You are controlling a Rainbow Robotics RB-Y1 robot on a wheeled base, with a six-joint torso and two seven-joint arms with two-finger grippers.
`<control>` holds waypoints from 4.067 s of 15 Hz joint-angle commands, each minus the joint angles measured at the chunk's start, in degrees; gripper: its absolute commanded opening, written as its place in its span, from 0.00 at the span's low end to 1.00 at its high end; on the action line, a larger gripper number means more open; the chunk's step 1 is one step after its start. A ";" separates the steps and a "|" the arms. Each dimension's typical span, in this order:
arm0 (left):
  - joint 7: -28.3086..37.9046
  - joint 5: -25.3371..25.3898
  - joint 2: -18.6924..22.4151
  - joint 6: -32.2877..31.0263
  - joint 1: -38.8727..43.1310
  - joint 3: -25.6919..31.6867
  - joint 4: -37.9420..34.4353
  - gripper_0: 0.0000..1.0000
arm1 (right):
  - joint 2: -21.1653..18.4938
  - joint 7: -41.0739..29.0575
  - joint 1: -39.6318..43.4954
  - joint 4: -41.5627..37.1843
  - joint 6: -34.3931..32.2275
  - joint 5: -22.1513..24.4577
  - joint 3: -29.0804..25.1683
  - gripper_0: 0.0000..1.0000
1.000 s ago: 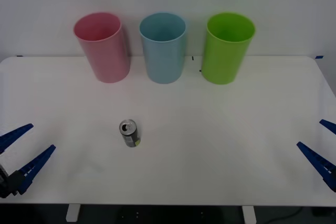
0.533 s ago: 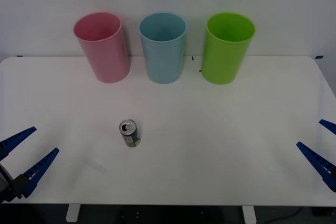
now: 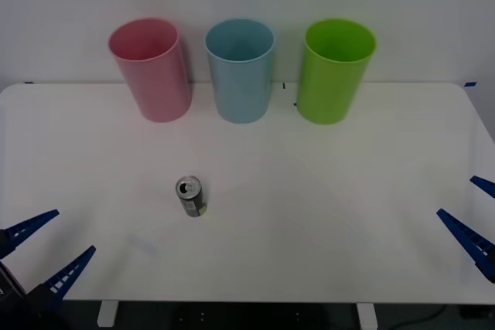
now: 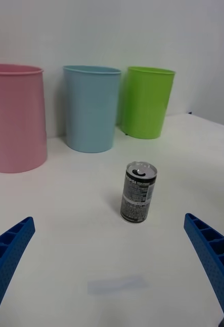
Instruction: Grasp the object on the table and drop it into the matching bin: aluminum can to the light blue bin, PET bottle to the pink bin.
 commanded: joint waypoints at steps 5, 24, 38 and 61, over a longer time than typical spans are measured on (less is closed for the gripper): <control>1.40 -4.42 0.00 1.13 0.33 -1.83 0.15 1.00 | 0.00 0.00 0.00 0.00 0.00 0.00 0.00 1.00; -0.79 -17.42 -10.02 5.96 -14.26 -7.89 10.88 1.00 | 0.00 0.00 0.00 0.00 0.00 0.00 0.00 1.00; -11.08 -18.13 -11.25 7.28 -27.97 -11.14 26.96 1.00 | 0.00 0.00 0.00 0.00 0.00 0.00 0.00 1.00; -13.89 -21.55 -13.97 12.55 -31.31 -13.78 28.28 0.00 | 0.00 0.00 0.00 0.00 0.00 0.00 0.00 1.00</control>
